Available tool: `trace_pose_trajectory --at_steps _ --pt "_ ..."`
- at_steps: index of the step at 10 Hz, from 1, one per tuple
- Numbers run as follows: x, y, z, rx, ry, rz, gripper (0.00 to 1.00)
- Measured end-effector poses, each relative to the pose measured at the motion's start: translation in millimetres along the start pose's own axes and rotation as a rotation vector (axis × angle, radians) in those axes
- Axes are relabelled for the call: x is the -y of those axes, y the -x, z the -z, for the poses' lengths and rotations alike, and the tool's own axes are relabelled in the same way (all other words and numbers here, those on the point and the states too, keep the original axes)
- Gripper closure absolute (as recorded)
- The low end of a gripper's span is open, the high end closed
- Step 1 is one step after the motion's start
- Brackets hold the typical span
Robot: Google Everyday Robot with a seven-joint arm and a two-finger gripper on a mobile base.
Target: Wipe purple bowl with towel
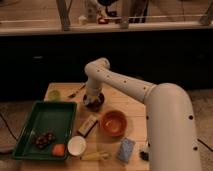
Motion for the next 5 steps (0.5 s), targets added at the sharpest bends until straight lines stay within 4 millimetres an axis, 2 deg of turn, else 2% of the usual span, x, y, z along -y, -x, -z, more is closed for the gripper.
trace_pose_trajectory --at_steps 2,5 --pt "-18.8 -3.2 -1.2 0.003 0.017 -0.018 0.99" --pt "-56.8 -25.7 5.3 -0.009 0.032 -0.089 0.99"
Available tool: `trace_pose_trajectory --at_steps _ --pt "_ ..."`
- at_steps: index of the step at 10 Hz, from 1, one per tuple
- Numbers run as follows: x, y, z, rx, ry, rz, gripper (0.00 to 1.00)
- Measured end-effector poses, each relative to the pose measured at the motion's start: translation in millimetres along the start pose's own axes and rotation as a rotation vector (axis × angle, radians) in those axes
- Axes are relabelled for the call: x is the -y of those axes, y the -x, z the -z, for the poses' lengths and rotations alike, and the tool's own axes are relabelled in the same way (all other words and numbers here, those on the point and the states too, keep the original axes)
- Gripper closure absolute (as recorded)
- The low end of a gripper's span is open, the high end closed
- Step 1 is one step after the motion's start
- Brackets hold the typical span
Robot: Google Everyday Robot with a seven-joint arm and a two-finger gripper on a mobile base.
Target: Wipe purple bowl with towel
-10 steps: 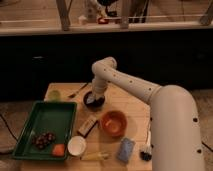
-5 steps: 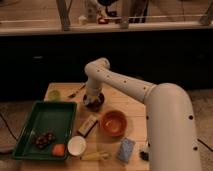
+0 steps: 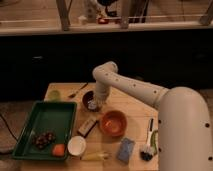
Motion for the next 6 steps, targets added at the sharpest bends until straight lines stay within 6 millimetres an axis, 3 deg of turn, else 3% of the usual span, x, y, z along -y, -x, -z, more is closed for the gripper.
trace_pose_trajectory --at_steps 2,4,6 --pt "-9.0 -18.0 5.8 -0.016 0.002 -0.044 0.99" --pt "4.4 -33.6 12.4 -0.030 -0.004 -0.057 0.99" --pt "20.7 -36.9 16.7 -0.038 -0.002 -0.040 0.99"
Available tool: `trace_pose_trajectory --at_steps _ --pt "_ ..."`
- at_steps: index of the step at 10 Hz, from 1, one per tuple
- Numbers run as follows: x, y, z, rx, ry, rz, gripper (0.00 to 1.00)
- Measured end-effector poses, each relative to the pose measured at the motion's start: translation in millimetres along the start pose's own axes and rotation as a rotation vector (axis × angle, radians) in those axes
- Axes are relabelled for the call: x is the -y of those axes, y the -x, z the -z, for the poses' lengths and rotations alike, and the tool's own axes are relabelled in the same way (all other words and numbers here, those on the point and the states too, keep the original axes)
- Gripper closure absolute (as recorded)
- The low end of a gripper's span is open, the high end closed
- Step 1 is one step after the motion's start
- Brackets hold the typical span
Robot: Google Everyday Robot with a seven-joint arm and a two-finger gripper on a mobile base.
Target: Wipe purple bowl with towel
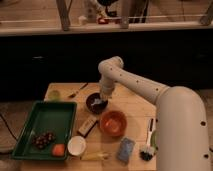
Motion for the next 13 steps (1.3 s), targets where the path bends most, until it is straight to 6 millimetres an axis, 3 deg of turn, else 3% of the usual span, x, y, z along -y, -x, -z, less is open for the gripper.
trace_pose_trajectory --at_steps 3,6,8,9,10,12,13 --pt "29.7 19.3 1.4 0.002 -0.008 0.067 0.99" --pt "37.8 45.3 -2.0 0.024 -0.016 0.143 0.99" --pt "28.3 61.6 -4.8 0.037 -0.015 0.177 0.99" --pt "14.2 66.7 -7.4 0.043 -0.007 0.182 0.99" --pt "6.2 64.5 -9.1 0.046 -0.001 0.173 0.99" --pt "-14.9 48.3 -10.6 0.043 0.012 0.129 0.99" --pt "-31.6 28.2 -9.7 0.031 0.019 0.074 0.99"
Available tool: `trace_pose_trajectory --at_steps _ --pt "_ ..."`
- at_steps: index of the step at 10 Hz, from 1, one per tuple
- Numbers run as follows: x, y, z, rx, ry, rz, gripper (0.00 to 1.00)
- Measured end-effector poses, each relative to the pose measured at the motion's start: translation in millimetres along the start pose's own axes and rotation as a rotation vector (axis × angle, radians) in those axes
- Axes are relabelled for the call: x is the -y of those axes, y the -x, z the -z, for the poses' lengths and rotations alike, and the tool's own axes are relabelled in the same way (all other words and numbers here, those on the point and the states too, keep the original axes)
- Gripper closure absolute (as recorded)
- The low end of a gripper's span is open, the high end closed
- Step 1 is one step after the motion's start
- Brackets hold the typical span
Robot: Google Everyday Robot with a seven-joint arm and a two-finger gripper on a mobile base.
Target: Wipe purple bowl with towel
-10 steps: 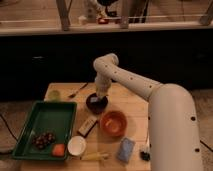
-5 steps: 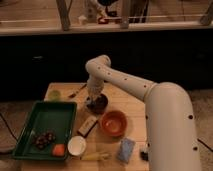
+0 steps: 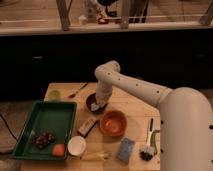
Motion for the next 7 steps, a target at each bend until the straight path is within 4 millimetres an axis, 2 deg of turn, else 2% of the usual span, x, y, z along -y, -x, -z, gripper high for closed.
trace_pose_trajectory --at_steps 2,4,7 --pt "3.4 -14.5 3.3 -0.021 -0.007 -0.039 0.99" --pt "22.1 -25.2 8.5 -0.040 -0.021 -0.041 0.99" --pt "47.9 -17.0 11.9 -0.051 -0.028 -0.005 0.99"
